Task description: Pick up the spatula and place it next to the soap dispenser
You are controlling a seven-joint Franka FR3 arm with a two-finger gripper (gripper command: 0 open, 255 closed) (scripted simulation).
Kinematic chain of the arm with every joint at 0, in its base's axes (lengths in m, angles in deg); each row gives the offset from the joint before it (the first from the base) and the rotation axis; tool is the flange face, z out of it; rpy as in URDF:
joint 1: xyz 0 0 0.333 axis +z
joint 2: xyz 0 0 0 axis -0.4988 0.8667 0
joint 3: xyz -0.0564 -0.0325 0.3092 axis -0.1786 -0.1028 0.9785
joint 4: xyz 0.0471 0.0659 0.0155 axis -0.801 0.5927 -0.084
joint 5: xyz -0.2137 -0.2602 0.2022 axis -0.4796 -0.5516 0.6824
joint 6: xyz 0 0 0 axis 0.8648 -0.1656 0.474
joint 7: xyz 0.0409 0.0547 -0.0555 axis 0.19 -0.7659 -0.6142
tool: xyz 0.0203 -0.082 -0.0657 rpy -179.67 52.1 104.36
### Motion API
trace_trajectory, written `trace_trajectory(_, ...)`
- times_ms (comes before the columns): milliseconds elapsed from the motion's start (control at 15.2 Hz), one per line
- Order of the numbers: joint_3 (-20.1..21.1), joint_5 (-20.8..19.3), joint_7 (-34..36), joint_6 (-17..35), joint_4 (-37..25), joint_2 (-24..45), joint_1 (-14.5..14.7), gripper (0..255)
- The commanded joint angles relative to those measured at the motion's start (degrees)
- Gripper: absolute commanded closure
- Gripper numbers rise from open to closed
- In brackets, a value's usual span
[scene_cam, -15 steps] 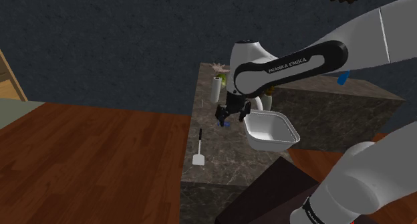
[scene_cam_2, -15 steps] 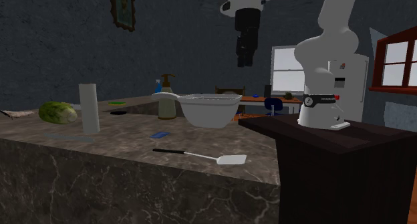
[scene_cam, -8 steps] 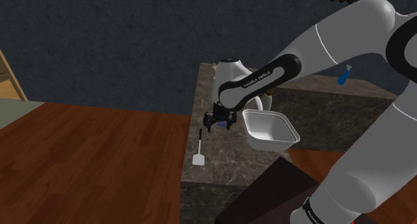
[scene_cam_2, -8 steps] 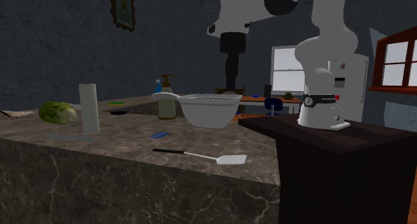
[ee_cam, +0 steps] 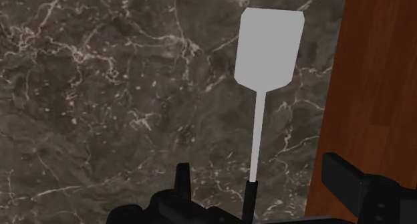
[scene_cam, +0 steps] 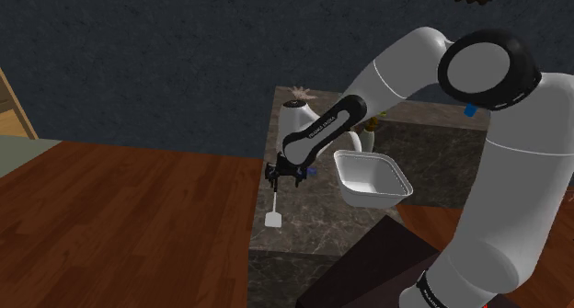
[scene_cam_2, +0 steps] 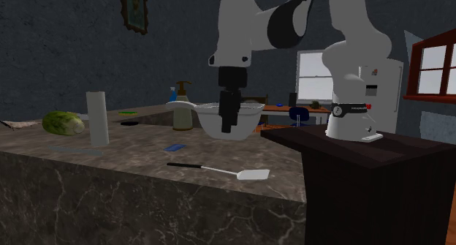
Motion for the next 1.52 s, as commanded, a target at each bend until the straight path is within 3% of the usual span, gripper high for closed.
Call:
trace_trajectory(0,-1.07,-1.38,3.2,1.82,-2.74,4.4,0.84,0)
trace_trajectory(264,-3.33,-2.72,7.6,3.88,-9.52,12.82,2.45,0)
trace_trajectory(792,-4.77,-4.18,8.65,7.71,-11.07,18.19,3.36,0)
trace_trajectory(1254,-4.76,-4.17,8.64,7.69,-11.08,18.18,3.36,0)
trace_trajectory(1320,-4.76,-4.17,8.64,7.69,-11.08,18.18,3.36,255)
trace_trajectory(1452,-4.76,-4.17,8.64,7.69,-11.08,18.18,3.36,255)
